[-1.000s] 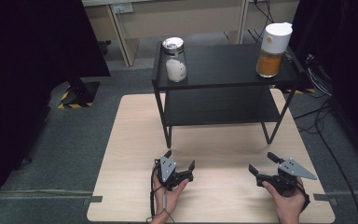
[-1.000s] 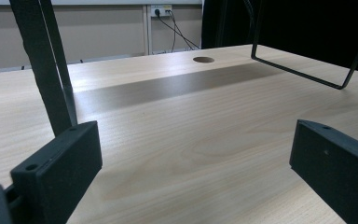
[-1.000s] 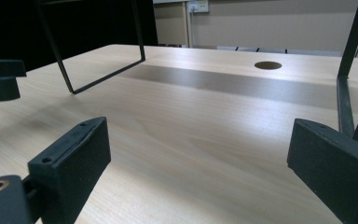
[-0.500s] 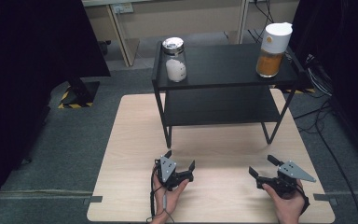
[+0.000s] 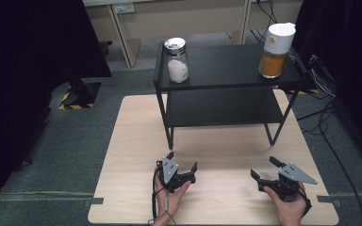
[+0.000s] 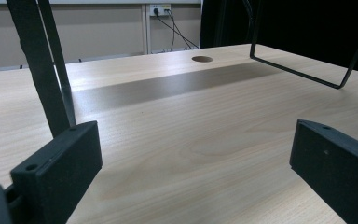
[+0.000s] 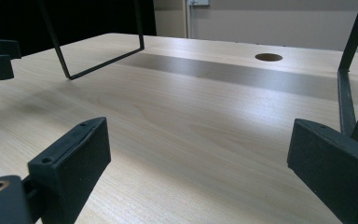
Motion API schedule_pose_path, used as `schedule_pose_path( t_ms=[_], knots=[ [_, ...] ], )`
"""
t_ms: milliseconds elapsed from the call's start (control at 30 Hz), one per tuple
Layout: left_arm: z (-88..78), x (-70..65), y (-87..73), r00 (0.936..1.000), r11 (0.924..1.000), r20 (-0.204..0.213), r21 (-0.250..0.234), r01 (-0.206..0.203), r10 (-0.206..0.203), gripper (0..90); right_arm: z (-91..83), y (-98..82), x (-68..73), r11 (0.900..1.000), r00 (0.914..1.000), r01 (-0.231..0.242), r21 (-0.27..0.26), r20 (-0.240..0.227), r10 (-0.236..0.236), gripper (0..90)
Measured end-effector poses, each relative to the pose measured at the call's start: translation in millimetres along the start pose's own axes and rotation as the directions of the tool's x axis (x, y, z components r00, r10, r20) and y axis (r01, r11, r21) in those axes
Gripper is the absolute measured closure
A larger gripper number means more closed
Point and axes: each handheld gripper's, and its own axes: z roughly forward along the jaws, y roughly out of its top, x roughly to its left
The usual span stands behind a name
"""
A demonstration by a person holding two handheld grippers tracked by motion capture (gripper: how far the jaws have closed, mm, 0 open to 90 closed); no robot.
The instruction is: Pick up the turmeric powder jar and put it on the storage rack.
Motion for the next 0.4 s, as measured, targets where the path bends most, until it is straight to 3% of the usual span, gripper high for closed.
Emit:
schedule_pose_path(
  t_ms=[400],
  knots=[
    [0.2,1.7,0.5,0.9999,0.9999,0.003,0.003,0.01,-0.01,1.5,-1.3,-2.4,-1.3,1.0,1.0,-0.008,-0.013,-0.004,0.008,6.1]
  ],
)
